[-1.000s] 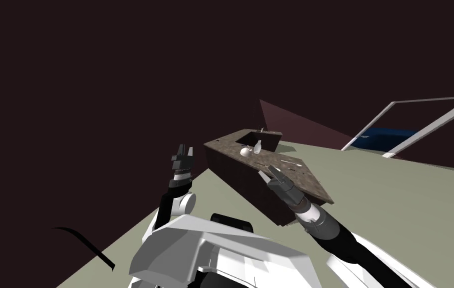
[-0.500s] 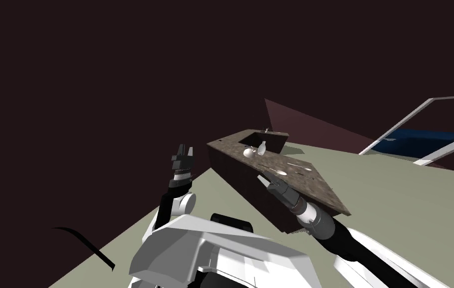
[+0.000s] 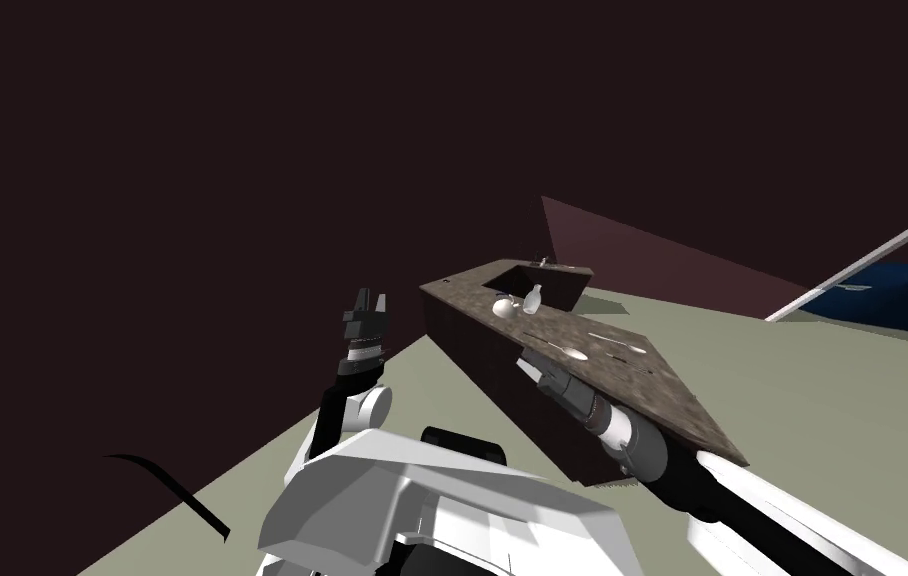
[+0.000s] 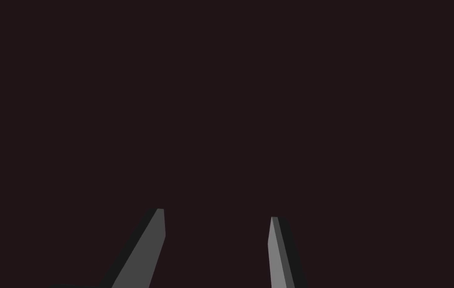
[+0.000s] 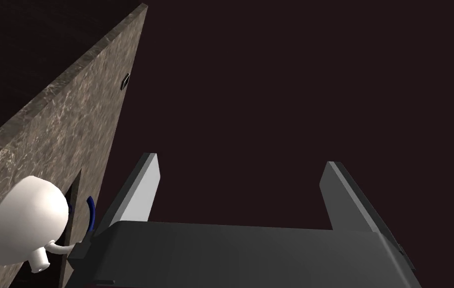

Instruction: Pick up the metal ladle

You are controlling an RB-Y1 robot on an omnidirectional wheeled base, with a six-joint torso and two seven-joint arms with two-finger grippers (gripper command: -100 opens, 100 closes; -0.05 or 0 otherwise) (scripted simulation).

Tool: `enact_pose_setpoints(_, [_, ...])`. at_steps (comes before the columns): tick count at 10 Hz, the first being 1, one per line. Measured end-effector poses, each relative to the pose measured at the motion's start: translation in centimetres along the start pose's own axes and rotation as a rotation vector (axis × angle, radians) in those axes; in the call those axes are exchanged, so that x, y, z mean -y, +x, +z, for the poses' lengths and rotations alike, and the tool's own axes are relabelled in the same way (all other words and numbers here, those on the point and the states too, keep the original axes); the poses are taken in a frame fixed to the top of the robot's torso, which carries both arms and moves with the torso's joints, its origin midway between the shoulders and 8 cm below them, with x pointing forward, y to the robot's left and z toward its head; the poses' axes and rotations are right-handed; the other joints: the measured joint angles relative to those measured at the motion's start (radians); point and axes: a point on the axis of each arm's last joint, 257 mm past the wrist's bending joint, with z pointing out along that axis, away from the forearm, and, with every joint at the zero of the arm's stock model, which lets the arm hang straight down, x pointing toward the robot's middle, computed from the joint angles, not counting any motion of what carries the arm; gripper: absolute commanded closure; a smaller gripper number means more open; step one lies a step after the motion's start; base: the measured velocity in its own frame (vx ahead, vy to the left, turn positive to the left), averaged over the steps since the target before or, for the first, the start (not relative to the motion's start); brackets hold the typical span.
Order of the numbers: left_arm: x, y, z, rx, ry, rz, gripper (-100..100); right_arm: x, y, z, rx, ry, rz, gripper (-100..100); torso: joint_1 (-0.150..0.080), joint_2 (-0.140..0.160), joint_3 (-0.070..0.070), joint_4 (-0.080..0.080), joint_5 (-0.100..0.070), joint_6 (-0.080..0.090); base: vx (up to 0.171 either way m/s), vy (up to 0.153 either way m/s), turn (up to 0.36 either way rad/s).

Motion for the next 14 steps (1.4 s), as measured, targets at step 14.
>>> enact_pose_setpoints(14, [0.0,0.0,0.0,0.000,0.000,0.000,0,11.9,0.8,-7.4,-0.304,0.428,-0.212,-100,-0.001,-0.002,-0.001,0.000,0.000,-0.001,0.036,-0.043,0.177])
